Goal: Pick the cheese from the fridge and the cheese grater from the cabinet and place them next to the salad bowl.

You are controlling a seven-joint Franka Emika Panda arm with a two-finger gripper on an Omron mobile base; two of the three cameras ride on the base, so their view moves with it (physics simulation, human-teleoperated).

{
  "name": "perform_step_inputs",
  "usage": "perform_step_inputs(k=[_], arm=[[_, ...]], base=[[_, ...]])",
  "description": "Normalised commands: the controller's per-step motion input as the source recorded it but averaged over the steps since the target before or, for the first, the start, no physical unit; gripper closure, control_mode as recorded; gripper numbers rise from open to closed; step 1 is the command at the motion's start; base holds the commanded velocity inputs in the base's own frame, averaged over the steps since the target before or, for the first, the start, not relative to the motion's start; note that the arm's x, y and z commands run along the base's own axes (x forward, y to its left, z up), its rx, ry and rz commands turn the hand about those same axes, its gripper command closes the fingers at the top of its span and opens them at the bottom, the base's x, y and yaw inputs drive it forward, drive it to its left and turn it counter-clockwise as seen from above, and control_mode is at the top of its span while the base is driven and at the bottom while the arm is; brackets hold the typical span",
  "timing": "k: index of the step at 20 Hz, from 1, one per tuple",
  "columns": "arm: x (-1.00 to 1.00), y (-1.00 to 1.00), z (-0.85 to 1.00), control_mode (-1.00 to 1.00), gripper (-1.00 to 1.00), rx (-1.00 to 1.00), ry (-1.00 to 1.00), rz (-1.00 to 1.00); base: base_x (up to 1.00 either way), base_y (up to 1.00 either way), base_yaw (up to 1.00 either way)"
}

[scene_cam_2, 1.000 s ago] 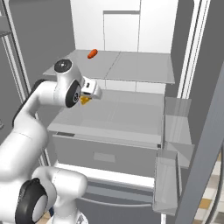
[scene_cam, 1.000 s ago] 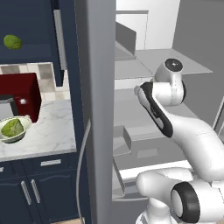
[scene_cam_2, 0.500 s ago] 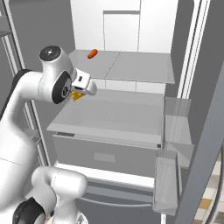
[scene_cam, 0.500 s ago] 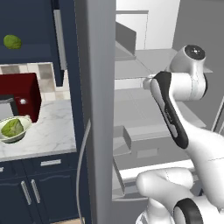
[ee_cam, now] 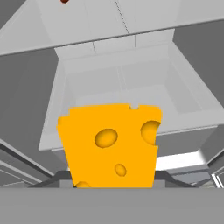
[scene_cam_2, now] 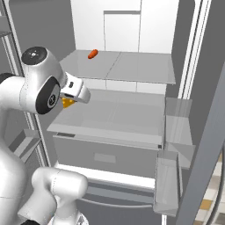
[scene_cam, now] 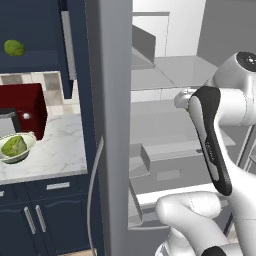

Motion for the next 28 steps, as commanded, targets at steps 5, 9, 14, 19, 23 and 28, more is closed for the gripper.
perform_step_inputs(k=[5,9,14,19,23,28], arm=[[0.00,0.00,0.00,-1.00,1.00,0.00,0.00,0.00],[0.00,0.00,0.00,1.00,1.00,0.00,0.00,0.00],[0.00,0.00,0.00,1.00,1.00,0.00,0.00,0.00],[0.00,0.00,0.00,1.00,1.00,0.00,0.00,0.00],[0.00,0.00,0.00,1.00,1.00,0.00,0.00,0.00],[0.00,0.00,0.00,1.00,1.00,0.00,0.00,0.00]], base=[[0.00,0.00,0.00],[-0.02,0.00,0.00],[-0.91,0.00,-0.04],[-1.00,0.00,-0.05],[-1.00,0.00,0.00],[-1.00,0.00,0.08]])
